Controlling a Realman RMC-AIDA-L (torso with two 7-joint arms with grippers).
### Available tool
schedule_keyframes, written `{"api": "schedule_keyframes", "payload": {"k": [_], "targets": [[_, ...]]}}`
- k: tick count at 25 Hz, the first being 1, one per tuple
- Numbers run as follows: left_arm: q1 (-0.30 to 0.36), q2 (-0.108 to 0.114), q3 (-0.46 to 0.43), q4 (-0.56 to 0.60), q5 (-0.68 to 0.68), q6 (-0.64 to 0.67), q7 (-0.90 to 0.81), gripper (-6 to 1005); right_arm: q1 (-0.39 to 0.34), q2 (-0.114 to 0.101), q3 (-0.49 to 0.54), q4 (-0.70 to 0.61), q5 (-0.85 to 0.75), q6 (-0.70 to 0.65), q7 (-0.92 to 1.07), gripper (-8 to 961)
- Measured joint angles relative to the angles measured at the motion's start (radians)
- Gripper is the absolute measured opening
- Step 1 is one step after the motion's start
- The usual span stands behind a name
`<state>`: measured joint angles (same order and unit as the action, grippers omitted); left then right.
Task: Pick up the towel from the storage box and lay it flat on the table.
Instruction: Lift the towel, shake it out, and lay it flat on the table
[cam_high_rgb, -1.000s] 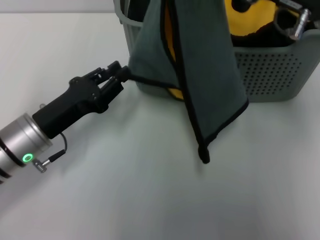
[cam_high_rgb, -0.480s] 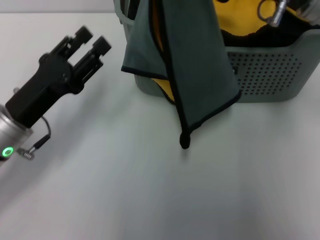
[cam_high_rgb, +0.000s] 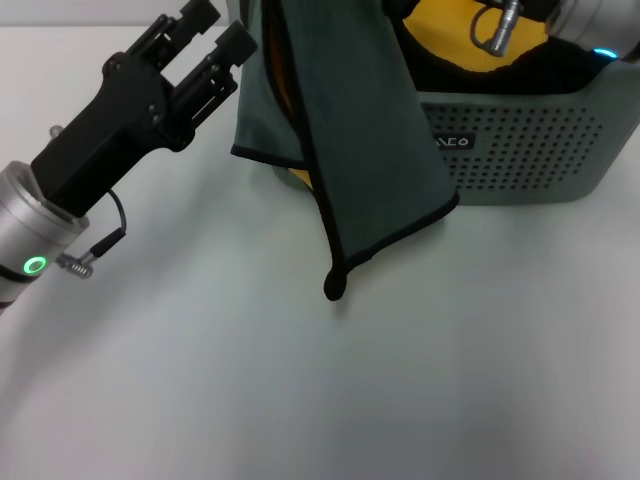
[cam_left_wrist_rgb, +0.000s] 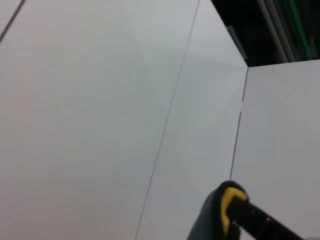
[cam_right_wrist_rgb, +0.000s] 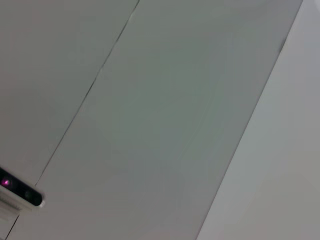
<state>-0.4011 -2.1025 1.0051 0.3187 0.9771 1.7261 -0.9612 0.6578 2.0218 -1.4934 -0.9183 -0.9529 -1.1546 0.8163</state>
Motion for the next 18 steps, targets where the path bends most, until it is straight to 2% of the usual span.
{"api": "schedule_keyframes", "payload": {"k": [7,18], "targets": [[-0.027,-0.001,0.001,-0.01,0.0,-0.013,0.012,635,0.022,0.001,-0.031,0.004,0.0,0.029,-0.003,24],[-0.023,0.001,-0.006,-0.026,-0.012,-0.115,0.059,635,0.018,0.001,-0.042,-0.017,0.0,0.021,-0.004,27]]}}
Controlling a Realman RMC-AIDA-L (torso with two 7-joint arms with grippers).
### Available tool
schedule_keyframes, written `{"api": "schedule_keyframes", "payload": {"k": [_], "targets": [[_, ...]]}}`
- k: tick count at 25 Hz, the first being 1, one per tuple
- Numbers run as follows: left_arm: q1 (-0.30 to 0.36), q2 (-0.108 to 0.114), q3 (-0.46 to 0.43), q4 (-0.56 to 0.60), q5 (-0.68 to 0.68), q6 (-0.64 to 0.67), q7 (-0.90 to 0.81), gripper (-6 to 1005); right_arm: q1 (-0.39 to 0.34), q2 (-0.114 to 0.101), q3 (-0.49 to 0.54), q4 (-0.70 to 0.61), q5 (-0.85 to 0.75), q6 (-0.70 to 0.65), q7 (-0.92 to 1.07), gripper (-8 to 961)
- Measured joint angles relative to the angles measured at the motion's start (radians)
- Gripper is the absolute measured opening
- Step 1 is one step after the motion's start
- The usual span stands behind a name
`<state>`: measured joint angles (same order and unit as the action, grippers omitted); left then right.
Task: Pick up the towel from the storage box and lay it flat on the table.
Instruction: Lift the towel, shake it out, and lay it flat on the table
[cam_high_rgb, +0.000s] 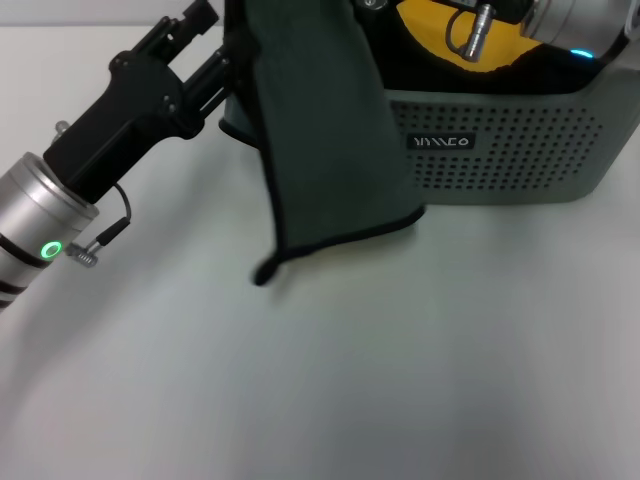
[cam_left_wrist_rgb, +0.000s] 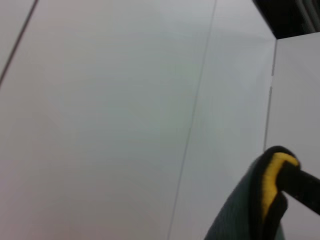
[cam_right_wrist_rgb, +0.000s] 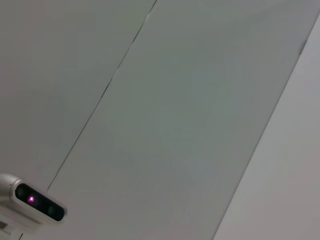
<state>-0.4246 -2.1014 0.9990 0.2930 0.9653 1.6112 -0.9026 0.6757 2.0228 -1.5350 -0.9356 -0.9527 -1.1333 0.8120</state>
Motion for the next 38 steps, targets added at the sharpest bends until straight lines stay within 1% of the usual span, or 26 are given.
{"api": "schedule_keyframes", "payload": {"k": [9,16,24,29,32,38], "targets": [[0.027,0.003,0.0,-0.001,-0.013,-0.002,0.019,636,-0.027,-0.007,0.016,-0.032,0.0,0.0,-0.002,29],[0.033,0.006,-0.001,0.0,-0.028,-0.006,0.024,636,-0.033,-0.01,0.028,-0.034,0.0,-0.018,-0.003,30],[0.032,0.004,0.002,-0.012,-0.036,-0.041,0.059,636,-0.035,-0.011,0.056,-0.036,-0.025,-0.116,0.002,32],[0.034,0.002,0.002,-0.031,-0.036,-0.05,0.076,636,-0.043,-0.013,0.064,-0.049,-0.025,-0.135,0.003,33],[0.031,0.002,0.0,-0.05,-0.036,-0.053,0.096,636,-0.077,-0.015,0.067,-0.09,-0.026,-0.136,0.003,34],[0.03,0.003,0.009,-0.052,-0.023,-0.055,0.099,636,-0.129,-0.019,0.083,-0.138,-0.04,-0.145,0.011,35]]}}
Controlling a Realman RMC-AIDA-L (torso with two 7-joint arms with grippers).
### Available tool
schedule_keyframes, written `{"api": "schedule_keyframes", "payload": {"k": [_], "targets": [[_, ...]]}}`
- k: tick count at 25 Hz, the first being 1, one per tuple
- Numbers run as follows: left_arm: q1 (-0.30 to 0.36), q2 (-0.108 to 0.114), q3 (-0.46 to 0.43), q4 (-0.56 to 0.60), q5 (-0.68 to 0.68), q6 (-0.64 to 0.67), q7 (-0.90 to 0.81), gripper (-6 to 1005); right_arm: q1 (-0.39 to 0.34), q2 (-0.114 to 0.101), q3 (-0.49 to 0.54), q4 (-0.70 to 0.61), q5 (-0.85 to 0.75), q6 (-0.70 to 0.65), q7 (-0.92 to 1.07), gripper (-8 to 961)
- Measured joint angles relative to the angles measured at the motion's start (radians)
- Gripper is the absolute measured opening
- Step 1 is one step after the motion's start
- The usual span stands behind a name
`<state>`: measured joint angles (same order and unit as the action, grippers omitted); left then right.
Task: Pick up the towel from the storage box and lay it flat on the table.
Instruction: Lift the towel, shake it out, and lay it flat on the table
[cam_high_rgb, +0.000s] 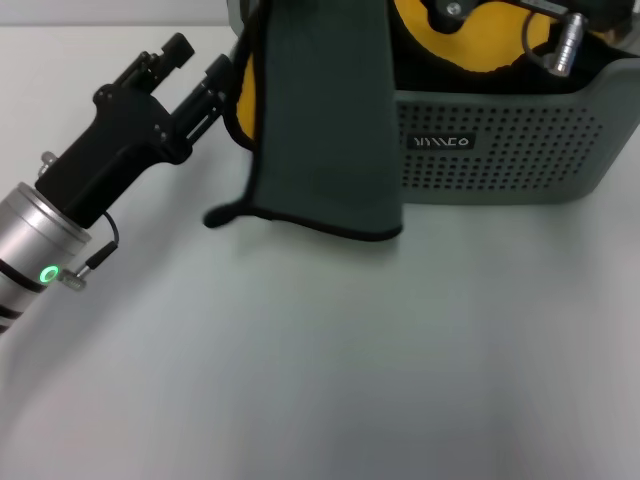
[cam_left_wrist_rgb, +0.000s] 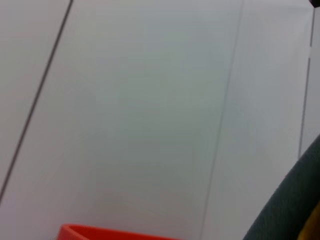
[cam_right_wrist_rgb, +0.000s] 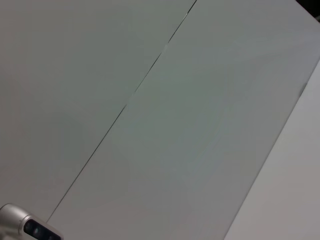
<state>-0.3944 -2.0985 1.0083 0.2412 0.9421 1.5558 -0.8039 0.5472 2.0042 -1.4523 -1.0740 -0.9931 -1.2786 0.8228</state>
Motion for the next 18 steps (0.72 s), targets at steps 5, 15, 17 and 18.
{"api": "schedule_keyframes", "payload": {"k": [5,15,17,18], "targets": [[-0.008,0.002,0.05,0.007,0.028,0.028,-0.002,636,-0.005,-0.005,0.049,0.01,-0.053,-0.047,0.052,36],[-0.012,0.003,0.099,0.01,0.043,0.044,0.0,634,0.001,0.007,0.102,0.026,-0.088,-0.079,0.073,38],[-0.012,0.003,0.114,0.01,0.047,0.048,-0.001,633,0.001,0.007,0.103,0.026,-0.086,-0.079,0.072,39],[-0.012,0.003,0.12,0.01,0.049,0.05,-0.001,632,0.001,0.007,0.103,0.026,-0.086,-0.08,0.072,39]]}}
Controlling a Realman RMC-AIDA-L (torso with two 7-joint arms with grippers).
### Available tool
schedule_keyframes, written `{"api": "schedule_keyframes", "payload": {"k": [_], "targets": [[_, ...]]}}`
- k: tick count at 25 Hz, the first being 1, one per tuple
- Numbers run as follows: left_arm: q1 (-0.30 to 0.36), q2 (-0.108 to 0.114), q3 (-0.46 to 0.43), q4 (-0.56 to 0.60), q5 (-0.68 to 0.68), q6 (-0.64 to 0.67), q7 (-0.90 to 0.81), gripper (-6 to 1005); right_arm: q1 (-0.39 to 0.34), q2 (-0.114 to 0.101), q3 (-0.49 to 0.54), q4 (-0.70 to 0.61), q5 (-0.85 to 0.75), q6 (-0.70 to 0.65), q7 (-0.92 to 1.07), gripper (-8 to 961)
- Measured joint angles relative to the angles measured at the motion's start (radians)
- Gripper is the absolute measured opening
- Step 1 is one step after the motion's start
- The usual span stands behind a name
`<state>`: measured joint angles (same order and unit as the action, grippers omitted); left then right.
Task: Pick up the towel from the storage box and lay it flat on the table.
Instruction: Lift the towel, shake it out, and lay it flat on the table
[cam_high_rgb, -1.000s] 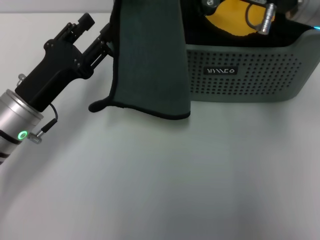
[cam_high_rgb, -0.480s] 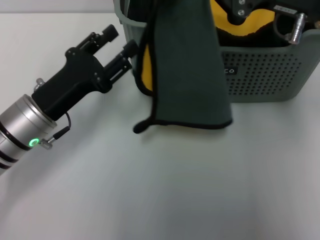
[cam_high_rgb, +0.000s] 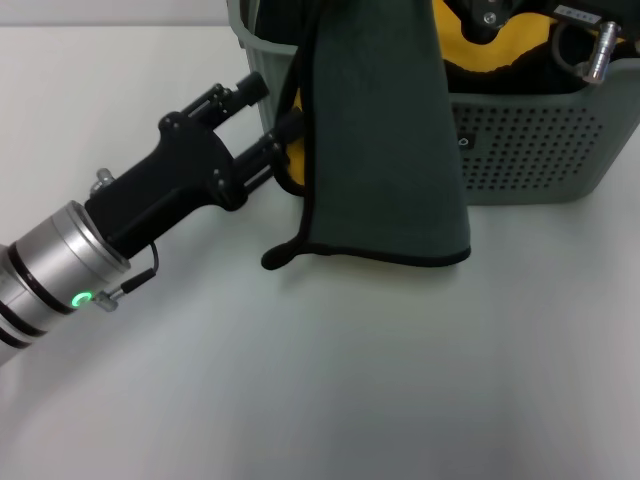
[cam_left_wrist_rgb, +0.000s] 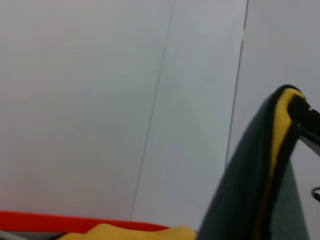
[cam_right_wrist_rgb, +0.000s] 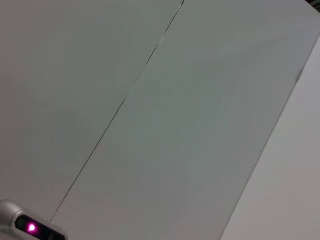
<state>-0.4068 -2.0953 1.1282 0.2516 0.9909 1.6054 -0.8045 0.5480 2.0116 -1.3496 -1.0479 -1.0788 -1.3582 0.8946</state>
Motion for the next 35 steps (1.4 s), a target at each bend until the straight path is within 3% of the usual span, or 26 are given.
{"api": "schedule_keyframes", "payload": {"k": [21,35], "targets": [[0.025,0.003,0.022,-0.004,0.03,-0.005,0.01,620,-0.033,0.001,0.087,-0.05,0.0,-0.094,0.012,44],[0.016,0.005,0.018,-0.001,0.085,-0.015,0.011,597,-0.026,0.001,0.09,-0.052,0.001,-0.099,0.012,47]]}}
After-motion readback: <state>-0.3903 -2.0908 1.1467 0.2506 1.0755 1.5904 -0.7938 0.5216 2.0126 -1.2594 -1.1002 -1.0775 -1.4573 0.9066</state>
